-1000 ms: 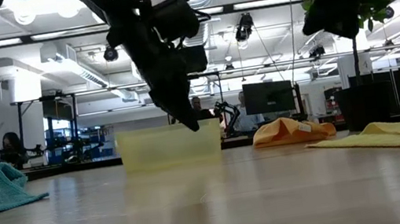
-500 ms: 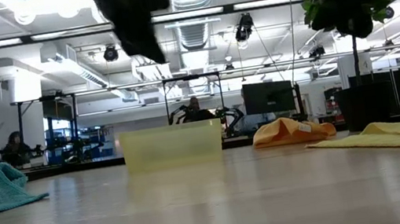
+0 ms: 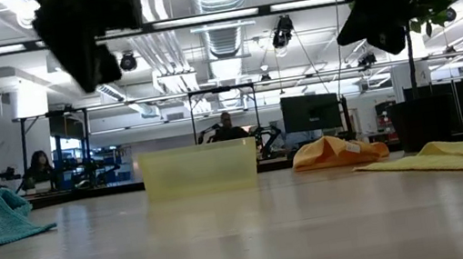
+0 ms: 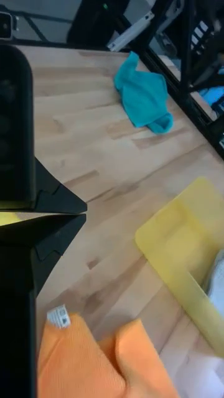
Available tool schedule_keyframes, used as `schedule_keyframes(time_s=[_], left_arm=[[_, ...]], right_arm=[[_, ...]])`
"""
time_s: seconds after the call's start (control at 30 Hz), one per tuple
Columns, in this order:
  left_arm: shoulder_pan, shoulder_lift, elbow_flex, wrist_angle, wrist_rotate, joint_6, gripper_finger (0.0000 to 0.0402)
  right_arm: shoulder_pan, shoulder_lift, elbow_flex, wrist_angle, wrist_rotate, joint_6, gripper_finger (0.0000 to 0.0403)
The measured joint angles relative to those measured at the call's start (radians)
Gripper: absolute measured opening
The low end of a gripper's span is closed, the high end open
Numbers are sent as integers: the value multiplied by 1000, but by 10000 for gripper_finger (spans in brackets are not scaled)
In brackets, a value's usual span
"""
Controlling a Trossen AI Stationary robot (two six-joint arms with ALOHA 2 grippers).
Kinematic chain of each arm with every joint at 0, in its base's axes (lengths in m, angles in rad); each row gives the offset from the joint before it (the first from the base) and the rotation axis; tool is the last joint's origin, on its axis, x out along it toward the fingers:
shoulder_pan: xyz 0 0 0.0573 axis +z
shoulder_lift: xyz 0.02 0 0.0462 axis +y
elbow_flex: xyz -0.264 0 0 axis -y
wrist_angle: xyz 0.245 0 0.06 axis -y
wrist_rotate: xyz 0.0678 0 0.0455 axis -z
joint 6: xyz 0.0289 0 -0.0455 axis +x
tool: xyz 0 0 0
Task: Fold microfiber towels
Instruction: Fold the light blue microfiber cloth
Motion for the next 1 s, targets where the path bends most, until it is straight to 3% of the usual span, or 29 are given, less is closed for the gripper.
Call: schedule_keyframes(time_s=[0.23,0.37,0.6,1.0], left_arm=[[-31,42,-120,19,34,32,124],[-33,84,-151,53,31,36,152],[-64,168,-178,124,118,32,160],[-183,340,-175,143,13,30,160]], right_arm=[[0,61,0,13,-43,-1,9],[0,71,0,13,-64,-1,9],[0,62,0,8,-67,3,9],[0,58,0,5,-68,7,9]])
